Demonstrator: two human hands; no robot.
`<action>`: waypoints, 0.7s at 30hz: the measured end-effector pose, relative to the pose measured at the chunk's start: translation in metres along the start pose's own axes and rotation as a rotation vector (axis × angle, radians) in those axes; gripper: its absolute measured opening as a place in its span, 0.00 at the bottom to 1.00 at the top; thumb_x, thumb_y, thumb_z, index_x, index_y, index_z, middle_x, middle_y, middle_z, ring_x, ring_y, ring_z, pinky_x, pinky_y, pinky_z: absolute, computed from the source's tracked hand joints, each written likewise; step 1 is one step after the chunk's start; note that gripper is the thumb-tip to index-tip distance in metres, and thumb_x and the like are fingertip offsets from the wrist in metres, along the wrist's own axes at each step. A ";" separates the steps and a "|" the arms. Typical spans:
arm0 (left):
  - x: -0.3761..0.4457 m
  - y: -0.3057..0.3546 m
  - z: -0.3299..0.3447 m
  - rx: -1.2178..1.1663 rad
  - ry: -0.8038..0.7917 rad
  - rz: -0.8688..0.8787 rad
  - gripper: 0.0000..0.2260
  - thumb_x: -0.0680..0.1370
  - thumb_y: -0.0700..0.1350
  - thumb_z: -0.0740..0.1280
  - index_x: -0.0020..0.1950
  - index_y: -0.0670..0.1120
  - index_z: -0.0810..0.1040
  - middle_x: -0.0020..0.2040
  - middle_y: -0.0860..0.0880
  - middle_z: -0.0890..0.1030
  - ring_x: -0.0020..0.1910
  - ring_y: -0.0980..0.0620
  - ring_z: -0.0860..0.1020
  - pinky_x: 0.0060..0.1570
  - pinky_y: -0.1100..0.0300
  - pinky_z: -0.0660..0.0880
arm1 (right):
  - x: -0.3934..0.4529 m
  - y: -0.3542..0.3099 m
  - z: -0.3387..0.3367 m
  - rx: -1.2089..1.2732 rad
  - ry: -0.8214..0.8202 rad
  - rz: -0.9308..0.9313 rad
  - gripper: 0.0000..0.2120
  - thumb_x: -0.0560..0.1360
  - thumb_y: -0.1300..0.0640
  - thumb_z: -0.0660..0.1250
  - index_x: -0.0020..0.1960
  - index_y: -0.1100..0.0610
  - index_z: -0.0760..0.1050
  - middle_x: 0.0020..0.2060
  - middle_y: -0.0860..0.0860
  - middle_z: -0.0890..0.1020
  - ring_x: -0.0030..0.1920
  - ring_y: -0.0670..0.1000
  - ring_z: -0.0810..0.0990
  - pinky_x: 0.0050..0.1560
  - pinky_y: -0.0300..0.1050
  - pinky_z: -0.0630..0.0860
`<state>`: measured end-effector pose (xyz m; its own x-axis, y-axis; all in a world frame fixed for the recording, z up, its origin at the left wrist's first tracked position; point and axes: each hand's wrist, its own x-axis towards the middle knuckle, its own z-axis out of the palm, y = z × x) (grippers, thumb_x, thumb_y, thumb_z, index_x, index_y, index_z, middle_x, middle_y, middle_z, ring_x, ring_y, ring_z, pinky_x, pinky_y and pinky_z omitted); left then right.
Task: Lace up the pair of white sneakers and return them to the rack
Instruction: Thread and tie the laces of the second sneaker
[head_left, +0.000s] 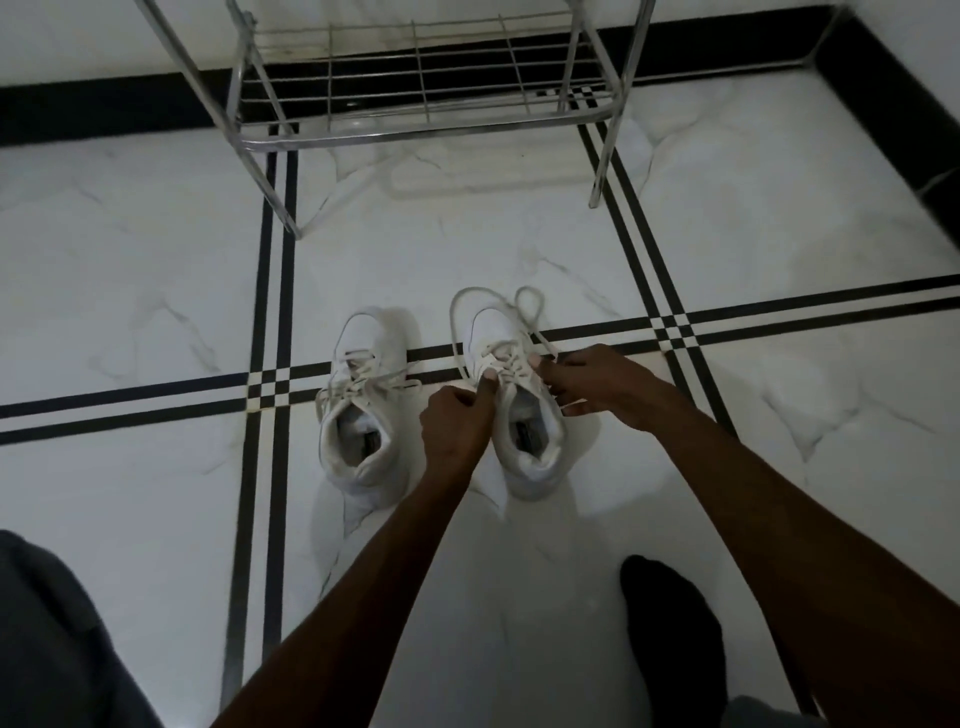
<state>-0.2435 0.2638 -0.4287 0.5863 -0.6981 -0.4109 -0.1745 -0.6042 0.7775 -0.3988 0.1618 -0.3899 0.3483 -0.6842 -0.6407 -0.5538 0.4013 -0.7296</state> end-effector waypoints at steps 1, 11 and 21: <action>0.000 0.002 0.001 -0.024 0.007 0.011 0.32 0.77 0.66 0.65 0.36 0.36 0.80 0.36 0.39 0.85 0.39 0.42 0.85 0.49 0.45 0.82 | 0.001 -0.001 0.003 0.004 0.045 -0.024 0.24 0.72 0.41 0.73 0.54 0.62 0.82 0.48 0.58 0.87 0.50 0.54 0.86 0.46 0.44 0.84; 0.012 0.019 0.000 -0.347 -0.100 -0.189 0.16 0.68 0.53 0.82 0.40 0.41 0.85 0.44 0.42 0.87 0.49 0.42 0.85 0.56 0.46 0.83 | 0.015 0.001 0.030 -0.178 0.295 -0.252 0.09 0.74 0.56 0.74 0.50 0.61 0.83 0.45 0.53 0.83 0.47 0.49 0.80 0.46 0.42 0.77; 0.025 0.024 0.004 -0.307 -0.106 -0.330 0.22 0.53 0.54 0.83 0.39 0.43 0.84 0.46 0.42 0.87 0.50 0.43 0.86 0.58 0.47 0.83 | 0.015 0.014 0.040 -0.030 0.371 -0.247 0.10 0.79 0.53 0.68 0.56 0.57 0.78 0.49 0.50 0.83 0.51 0.50 0.81 0.52 0.45 0.79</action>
<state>-0.2364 0.2302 -0.4221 0.4838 -0.5327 -0.6943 0.2596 -0.6703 0.6952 -0.3715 0.1814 -0.4189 0.1810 -0.9316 -0.3152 -0.5113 0.1847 -0.8393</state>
